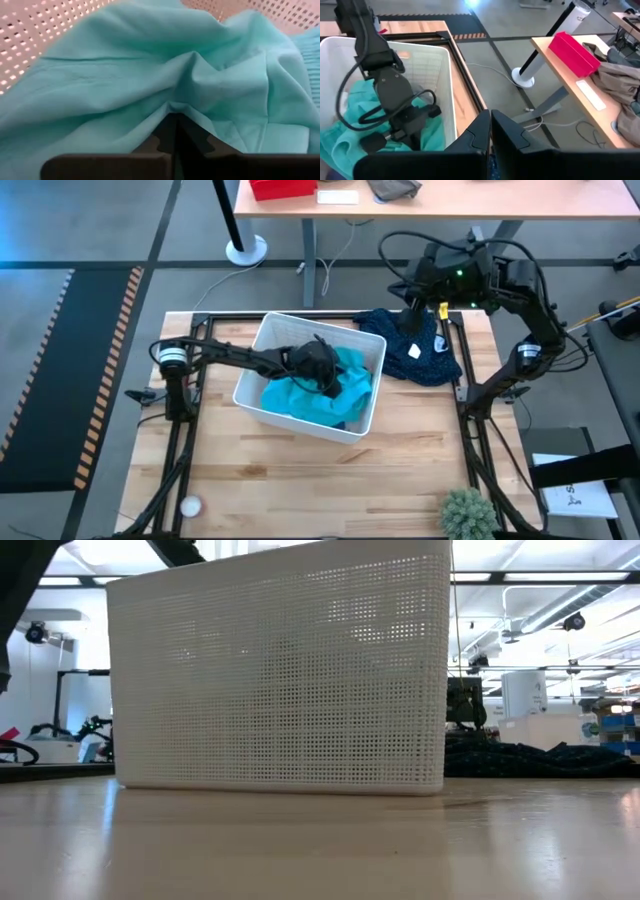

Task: Sort clothes
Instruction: Put the light blue shorts into the white bin

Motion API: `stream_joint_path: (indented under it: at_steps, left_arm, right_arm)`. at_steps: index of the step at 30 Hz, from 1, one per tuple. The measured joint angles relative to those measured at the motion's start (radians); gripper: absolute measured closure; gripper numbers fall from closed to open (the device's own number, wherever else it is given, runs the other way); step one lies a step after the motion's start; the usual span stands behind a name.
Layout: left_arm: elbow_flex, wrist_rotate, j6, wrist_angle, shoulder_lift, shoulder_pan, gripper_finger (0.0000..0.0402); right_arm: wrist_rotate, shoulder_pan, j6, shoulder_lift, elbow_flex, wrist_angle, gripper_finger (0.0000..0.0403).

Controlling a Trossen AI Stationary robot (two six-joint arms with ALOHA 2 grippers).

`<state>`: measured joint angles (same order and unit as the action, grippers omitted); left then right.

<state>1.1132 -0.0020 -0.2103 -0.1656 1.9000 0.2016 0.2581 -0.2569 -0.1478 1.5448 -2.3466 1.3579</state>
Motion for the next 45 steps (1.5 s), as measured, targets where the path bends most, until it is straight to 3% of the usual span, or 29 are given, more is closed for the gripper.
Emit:
stream_joint_path:
  at_steps: [7,18,22,30,39,45]
  left_arm:
    - [-0.034,0.052,0.001,-0.009,-0.087,0.005,0.0401]
    - [-0.033,0.051,0.117,0.123,-0.407,0.013,0.0402]
    - [-0.033,0.050,0.150,0.201,-0.463,0.018,0.0402]
    - [-0.062,0.120,0.155,0.289,-0.398,0.022,0.0402]
    - [-0.144,0.120,0.119,0.237,-0.263,0.026,0.0402]
    - [-0.166,0.125,0.106,0.175,-0.246,0.032,0.0402]
  right_arm:
    - [-0.039,0.004,0.009,-0.001,0.036,-0.001,0.0403]
    - [-0.143,0.015,0.016,-0.041,0.175,-0.009,0.0403]
    - [-0.223,0.015,0.016,-0.059,0.205,-0.016,0.0403]
    - [-0.341,0.028,-0.006,-0.066,0.275,-0.016,0.0403]
    - [-0.346,0.044,-0.010,-0.076,0.297,-0.005,0.0403]
    - [-0.345,0.049,-0.002,-0.103,0.297,-0.002,0.0403]
